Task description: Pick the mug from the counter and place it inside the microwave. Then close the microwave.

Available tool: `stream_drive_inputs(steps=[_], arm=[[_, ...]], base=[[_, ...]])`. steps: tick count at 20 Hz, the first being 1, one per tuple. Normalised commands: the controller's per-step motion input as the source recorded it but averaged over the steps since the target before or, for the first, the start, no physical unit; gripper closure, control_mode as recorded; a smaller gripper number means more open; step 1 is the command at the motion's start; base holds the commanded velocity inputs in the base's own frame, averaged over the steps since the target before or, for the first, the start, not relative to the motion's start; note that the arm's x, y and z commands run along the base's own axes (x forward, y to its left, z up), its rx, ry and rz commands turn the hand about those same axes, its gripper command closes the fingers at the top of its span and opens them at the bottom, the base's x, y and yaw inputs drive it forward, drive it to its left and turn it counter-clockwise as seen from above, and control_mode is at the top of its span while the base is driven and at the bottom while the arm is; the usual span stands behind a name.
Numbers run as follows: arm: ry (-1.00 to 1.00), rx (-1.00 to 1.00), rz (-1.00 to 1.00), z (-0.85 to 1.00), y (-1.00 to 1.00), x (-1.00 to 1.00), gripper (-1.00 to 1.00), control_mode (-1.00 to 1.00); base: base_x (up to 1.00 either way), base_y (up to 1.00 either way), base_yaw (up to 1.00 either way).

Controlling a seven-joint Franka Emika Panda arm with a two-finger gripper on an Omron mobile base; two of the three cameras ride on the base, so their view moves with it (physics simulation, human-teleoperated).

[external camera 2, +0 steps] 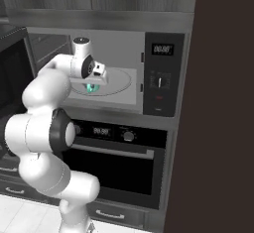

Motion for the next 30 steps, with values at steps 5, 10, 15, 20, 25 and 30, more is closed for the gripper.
stream_drive_inputs(steps=[5, 10, 15, 20, 25, 30], arm=[[0.0, 0.0, 0.0, 0.0, 0.0, 0.29, 1.0, -1.0], [0.0, 0.0, 0.0, 0.0, 0.0, 0.33, 1.0, -1.0], [0.0, 0.0, 0.0, 0.0, 0.0, 0.35, 1.0, -1.0], [0.0, 0.0, 0.0, 0.0, 0.0, 0.17, 1.0, -1.0], [0.0, 0.0, 0.0, -0.05, 0.02, 0.04, 1.0, -1.0], [-0.03, -0.01, 0.0, -0.25, 0.02, 0.0, 1.0, -1.0]], base=[[0.0, 0.0, 0.0], [0.0, 0.0, 0.0], [0.0, 0.0, 0.0], [0.0, 0.0, 0.0], [0.0, 0.0, 0.0], [0.0, 0.0, 0.0]])
